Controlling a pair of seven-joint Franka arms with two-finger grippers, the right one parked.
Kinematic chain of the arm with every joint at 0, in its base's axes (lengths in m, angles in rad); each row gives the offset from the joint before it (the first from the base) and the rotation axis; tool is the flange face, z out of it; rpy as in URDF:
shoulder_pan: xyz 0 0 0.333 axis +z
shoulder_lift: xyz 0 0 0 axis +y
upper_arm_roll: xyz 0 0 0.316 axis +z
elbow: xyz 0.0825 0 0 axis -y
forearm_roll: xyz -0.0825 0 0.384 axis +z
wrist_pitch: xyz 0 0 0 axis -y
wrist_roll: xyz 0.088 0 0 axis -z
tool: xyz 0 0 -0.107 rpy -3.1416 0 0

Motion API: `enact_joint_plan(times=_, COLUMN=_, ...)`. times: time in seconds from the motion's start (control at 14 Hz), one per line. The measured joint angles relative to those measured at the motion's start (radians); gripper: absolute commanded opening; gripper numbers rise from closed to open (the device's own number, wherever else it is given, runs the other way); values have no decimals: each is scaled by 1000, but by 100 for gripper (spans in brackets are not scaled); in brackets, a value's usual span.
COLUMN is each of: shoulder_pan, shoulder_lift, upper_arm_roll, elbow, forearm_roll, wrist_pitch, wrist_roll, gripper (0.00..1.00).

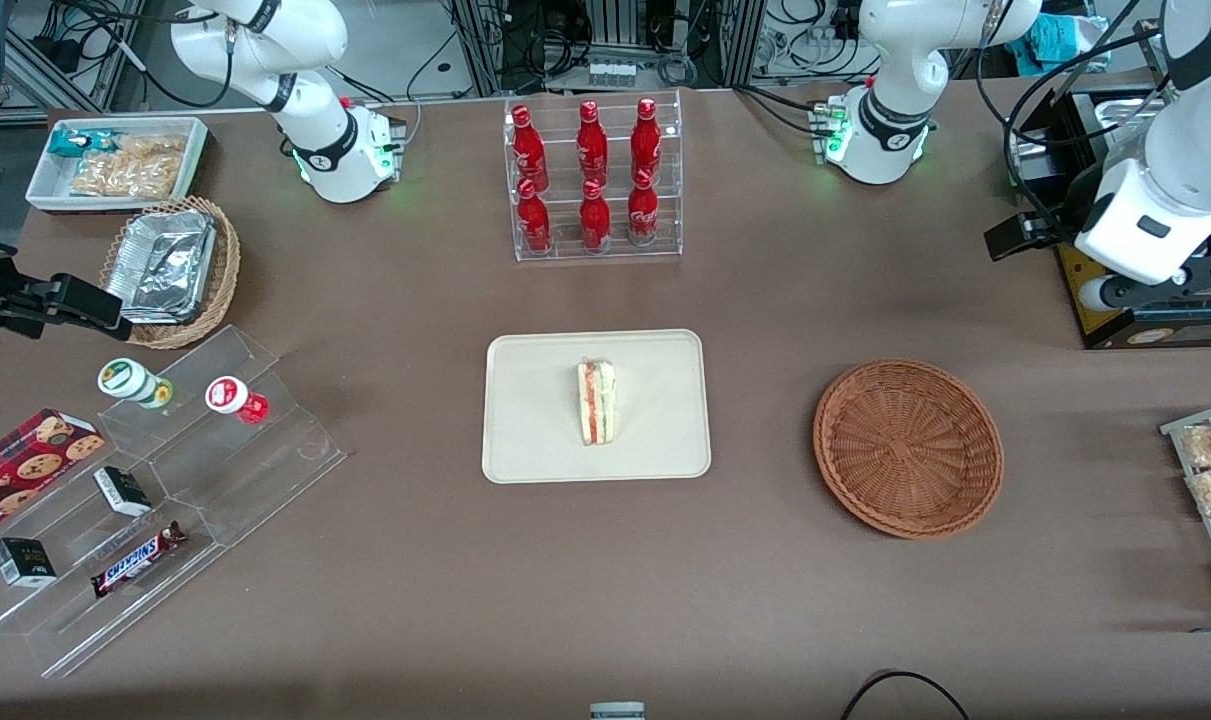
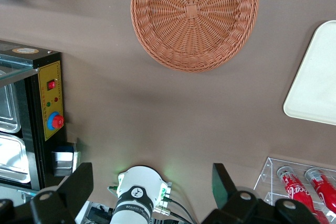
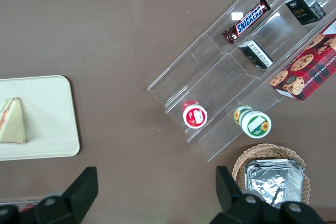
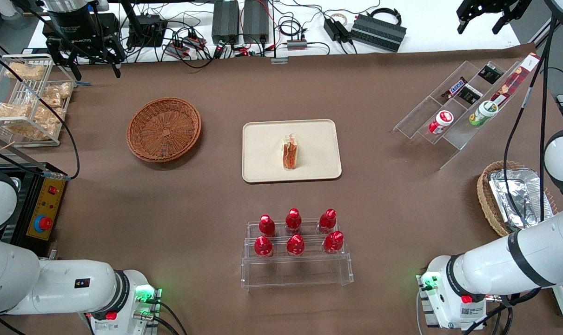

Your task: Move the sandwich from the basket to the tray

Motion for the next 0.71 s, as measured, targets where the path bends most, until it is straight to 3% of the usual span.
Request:
enact_joint_plan(times=0.5, shoulder_pan=41, shoulder_lift=0, upper_arm_roll=2, elbow=0, forearm_roll=-3, wrist_pitch=3, wrist_roll=59, gripper=100)
enact_joint_plan(times=0.71, shoulder_pan=44, shoulder_lift=0, upper_arm_roll=2, elbow=0, forearm_roll=-3, wrist_pitch=47, wrist_roll=198, gripper=100)
